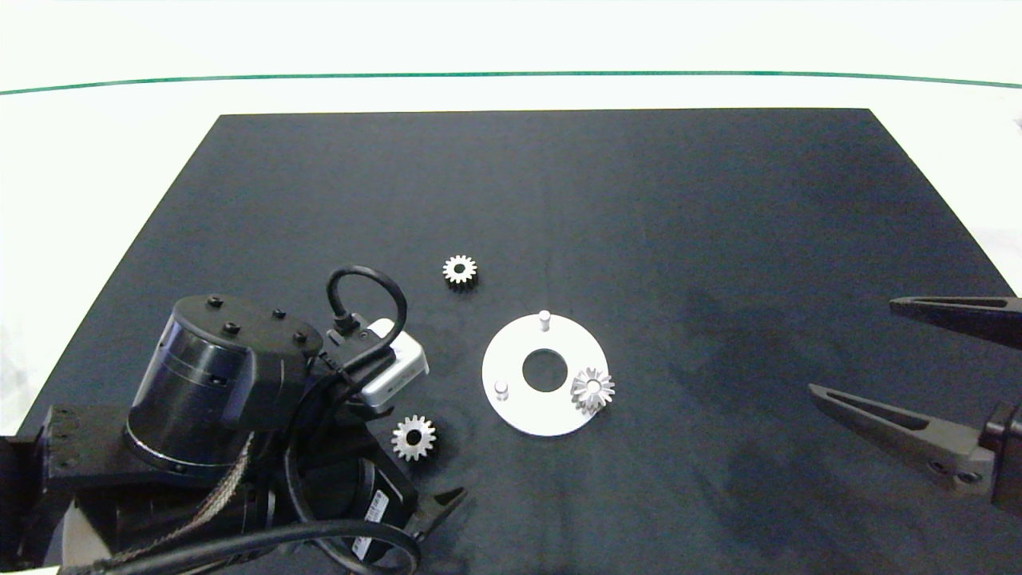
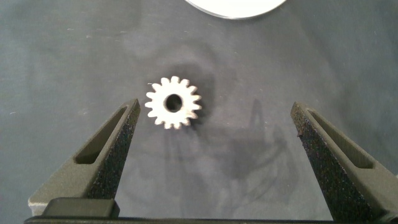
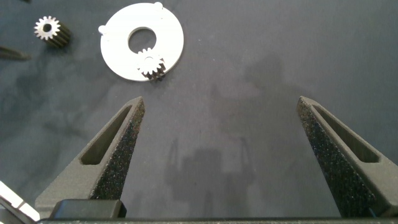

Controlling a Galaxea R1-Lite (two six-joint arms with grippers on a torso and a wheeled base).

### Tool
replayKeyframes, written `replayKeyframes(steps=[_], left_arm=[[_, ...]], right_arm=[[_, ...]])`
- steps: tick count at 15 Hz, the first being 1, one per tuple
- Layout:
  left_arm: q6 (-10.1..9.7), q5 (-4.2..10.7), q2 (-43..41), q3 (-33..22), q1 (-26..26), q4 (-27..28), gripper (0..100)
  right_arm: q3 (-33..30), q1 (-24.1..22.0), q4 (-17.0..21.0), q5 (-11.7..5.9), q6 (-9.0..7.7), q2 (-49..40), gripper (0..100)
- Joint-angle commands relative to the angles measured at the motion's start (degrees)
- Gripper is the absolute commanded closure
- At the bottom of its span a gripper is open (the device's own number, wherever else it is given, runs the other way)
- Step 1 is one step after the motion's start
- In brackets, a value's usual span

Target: Install three planetary gears onto the carrier pins

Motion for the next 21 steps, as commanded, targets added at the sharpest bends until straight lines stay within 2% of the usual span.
replayKeyframes(steps=[1, 3, 5, 11, 16, 21], left_arm=[[0.69, 1.32, 3.3, 0.2, -0.1, -2.3, 0], [1.48, 1.32, 5.2, 0.2, 0.9, -3.5, 0], [3.33, 1.41, 6.4, 0.2, 2.2, -4.8, 0], [4.65, 1.49, 6.3, 0.7, 4.0, -6.0, 0], [4.65, 1.49, 5.6, 2.6, 4.4, -6.4, 0], [4.65, 1.49, 6.6, 4.2, 4.2, -10.9, 0]], right_arm=[[-0.1, 0.0, 0.0, 0.04, -0.10, 0.0, 0], [-0.1, 0.0, 0.0, 0.04, -0.10, -0.1, 0], [0.0, 0.0, 0.0, 0.12, -0.10, -0.1, 0], [0.0, -0.1, 0.1, 0.21, -0.10, -0.7, 0], [0.0, 0.0, 0.1, 0.21, -0.10, -0.8, 0], [0.3, 0.0, 0.2, 0.21, -0.10, -0.7, 0]])
